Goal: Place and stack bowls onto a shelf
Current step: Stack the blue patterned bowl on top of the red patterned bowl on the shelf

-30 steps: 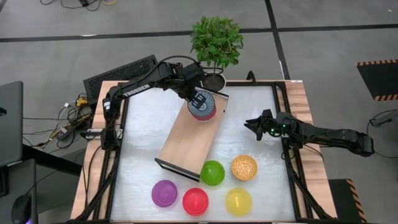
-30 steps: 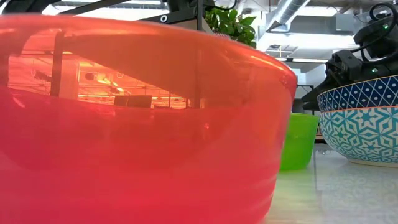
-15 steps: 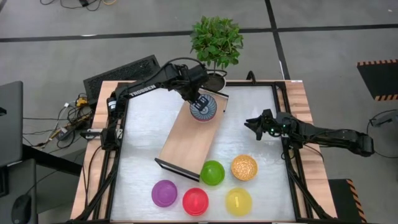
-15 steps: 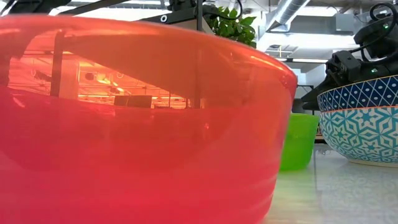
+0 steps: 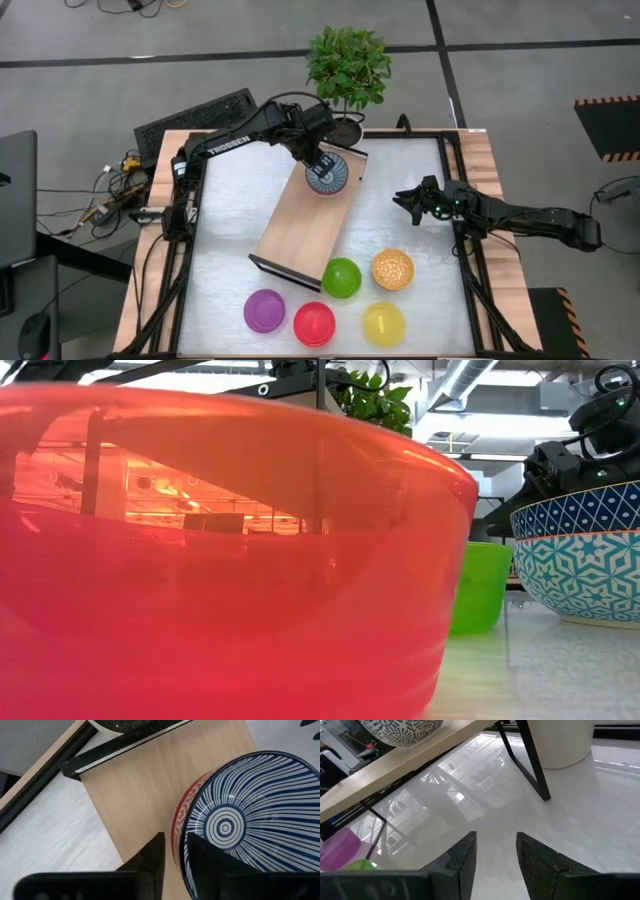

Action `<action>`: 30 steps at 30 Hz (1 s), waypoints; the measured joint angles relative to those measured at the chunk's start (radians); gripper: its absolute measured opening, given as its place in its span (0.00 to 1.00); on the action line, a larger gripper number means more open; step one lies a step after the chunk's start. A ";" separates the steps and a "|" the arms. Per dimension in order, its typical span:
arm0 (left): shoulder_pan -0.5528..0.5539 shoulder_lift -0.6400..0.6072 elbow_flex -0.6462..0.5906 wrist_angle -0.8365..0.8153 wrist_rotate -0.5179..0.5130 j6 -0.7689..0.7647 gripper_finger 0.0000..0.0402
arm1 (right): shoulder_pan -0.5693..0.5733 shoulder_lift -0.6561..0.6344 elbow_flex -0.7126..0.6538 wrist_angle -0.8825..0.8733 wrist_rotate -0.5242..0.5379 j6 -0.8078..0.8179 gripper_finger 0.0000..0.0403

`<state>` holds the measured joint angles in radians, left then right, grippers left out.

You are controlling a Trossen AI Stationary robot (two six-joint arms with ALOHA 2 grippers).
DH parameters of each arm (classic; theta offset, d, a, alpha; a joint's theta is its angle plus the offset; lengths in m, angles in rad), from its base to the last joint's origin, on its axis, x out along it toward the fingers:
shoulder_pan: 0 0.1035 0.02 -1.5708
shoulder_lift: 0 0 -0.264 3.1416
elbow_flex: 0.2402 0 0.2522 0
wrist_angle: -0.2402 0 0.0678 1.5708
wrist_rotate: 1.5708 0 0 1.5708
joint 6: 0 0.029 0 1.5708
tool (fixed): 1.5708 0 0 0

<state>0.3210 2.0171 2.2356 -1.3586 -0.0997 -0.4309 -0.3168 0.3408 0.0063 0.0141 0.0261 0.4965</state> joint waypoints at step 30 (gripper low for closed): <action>0.004 0.041 0.117 0.004 0.035 0.053 0.01 | 0.000 0.000 0.000 0.000 0.000 0.011 0.41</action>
<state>0.3248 2.0585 2.3530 -1.3547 -0.0645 -0.3779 -0.3168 0.3408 0.0063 0.0141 0.0265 0.5079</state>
